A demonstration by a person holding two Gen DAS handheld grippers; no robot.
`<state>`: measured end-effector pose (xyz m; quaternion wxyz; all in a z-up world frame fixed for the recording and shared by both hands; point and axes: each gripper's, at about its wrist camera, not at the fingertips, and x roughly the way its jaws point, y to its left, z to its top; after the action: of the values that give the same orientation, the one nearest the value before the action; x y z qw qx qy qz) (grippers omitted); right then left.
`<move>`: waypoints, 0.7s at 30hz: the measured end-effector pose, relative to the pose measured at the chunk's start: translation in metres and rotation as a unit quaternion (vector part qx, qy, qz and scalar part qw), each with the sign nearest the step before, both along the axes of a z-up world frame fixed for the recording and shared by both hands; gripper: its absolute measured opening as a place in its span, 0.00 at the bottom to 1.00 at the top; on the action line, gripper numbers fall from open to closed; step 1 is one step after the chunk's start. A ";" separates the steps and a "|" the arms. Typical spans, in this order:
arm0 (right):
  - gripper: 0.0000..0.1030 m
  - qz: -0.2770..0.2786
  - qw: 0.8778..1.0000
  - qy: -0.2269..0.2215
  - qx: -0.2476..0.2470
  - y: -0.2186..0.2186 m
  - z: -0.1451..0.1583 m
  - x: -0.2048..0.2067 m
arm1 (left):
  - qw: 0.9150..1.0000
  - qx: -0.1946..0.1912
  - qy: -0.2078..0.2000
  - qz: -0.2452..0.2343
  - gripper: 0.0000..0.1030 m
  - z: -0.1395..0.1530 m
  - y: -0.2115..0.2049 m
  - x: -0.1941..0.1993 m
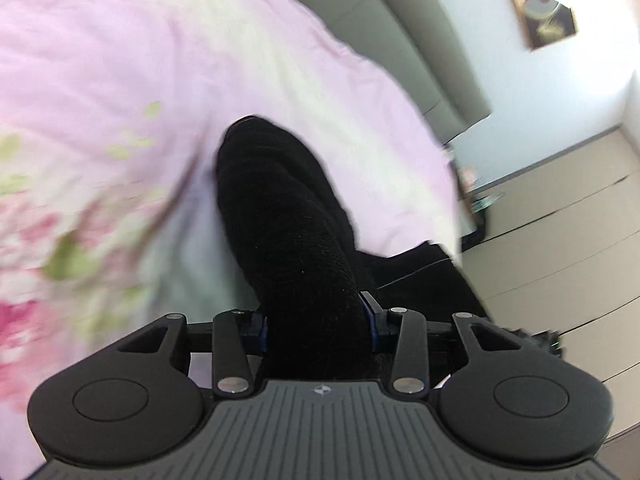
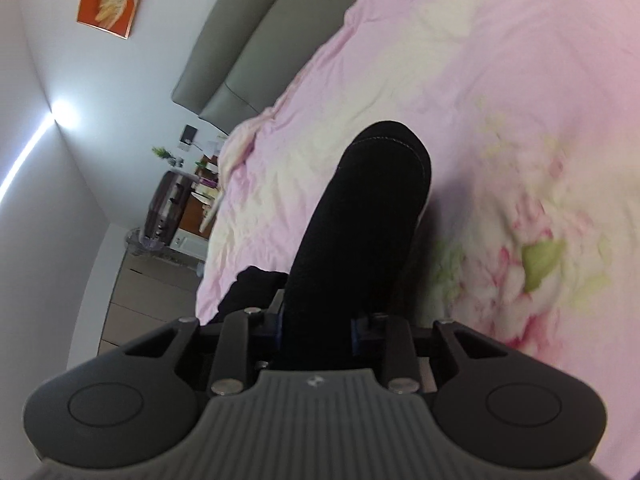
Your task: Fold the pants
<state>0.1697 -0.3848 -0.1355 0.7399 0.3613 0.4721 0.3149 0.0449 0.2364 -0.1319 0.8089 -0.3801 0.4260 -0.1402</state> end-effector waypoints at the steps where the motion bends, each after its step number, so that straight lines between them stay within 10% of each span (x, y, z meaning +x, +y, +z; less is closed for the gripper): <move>1: 0.23 0.003 1.000 0.016 -0.024 -0.001 -0.011 -0.008 | 0.999 0.041 0.021 -0.007 0.45 -0.007 -0.001 -0.005; 6: 0.25 0.004 0.990 0.100 -0.104 -0.008 -0.057 -0.017 | 0.990 0.106 0.096 0.001 0.58 -0.055 0.000 -0.021; 11: 0.38 0.033 0.981 0.078 -0.177 0.007 -0.050 -0.020 | 0.976 0.200 0.082 0.039 0.81 -0.035 -0.009 -0.020; 16: 0.48 -0.021 0.985 0.040 -0.164 -0.011 -0.044 -0.019 | 0.944 0.315 0.036 0.094 0.79 0.010 -0.018 -0.029; 21: 0.54 -0.071 0.991 0.047 -0.101 -0.026 -0.054 -0.005 | 0.967 0.251 -0.023 0.047 0.85 0.034 -0.059 -0.019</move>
<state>0.1642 -0.4104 -0.1890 0.7702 0.3316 0.5086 0.1954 0.0257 0.1771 -0.0978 0.8937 -0.1814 0.4104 0.0010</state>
